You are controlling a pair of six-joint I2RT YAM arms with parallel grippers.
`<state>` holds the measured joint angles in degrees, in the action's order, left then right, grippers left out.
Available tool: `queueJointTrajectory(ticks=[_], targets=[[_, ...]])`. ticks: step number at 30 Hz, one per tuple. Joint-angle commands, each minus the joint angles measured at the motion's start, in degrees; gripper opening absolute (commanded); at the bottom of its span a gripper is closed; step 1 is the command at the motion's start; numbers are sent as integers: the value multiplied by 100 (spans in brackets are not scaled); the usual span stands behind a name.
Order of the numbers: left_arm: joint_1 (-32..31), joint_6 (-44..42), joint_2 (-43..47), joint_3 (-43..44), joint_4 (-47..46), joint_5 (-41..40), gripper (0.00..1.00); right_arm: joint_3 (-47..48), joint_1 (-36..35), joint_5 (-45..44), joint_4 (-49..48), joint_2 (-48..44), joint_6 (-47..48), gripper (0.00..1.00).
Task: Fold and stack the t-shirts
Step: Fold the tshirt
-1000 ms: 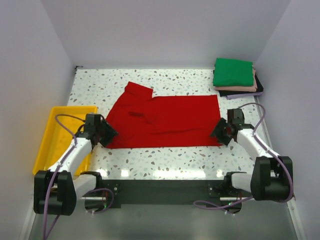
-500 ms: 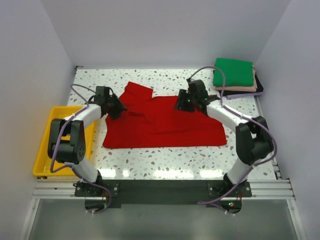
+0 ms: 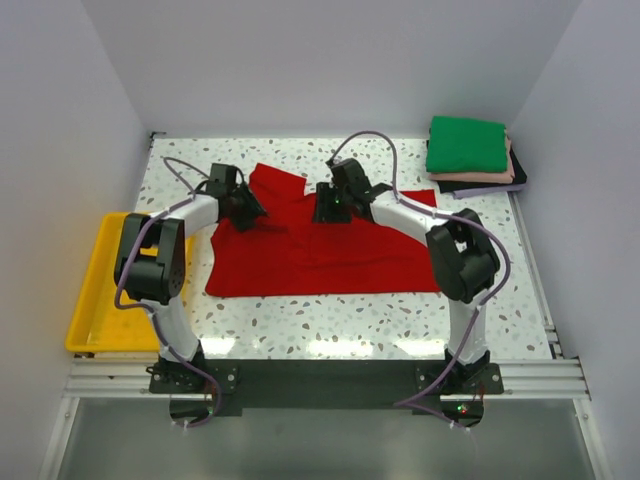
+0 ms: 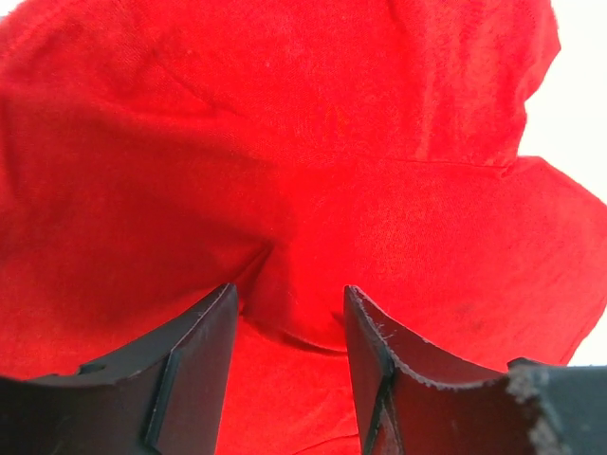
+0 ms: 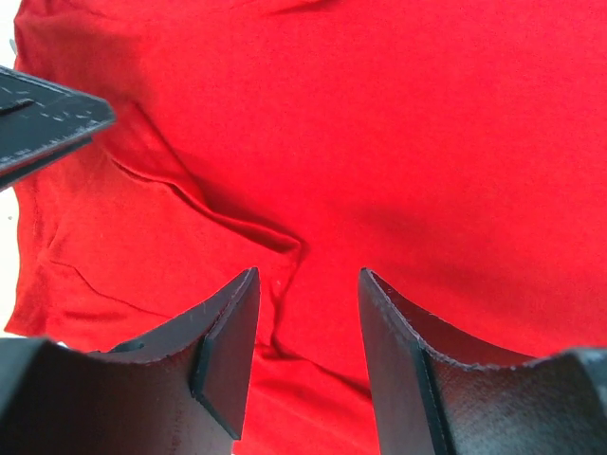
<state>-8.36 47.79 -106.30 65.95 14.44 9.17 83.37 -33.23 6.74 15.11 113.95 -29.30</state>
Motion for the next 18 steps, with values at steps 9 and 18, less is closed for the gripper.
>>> queueJointTrajectory(ticks=[9,18], targets=[[-96,-86,-84,374,-11,-64,28,786,-394,-208,123,760,100,50],[-96,-138,-75,488,-11,41,1,777,-500,-296,88,840,-49,45]])
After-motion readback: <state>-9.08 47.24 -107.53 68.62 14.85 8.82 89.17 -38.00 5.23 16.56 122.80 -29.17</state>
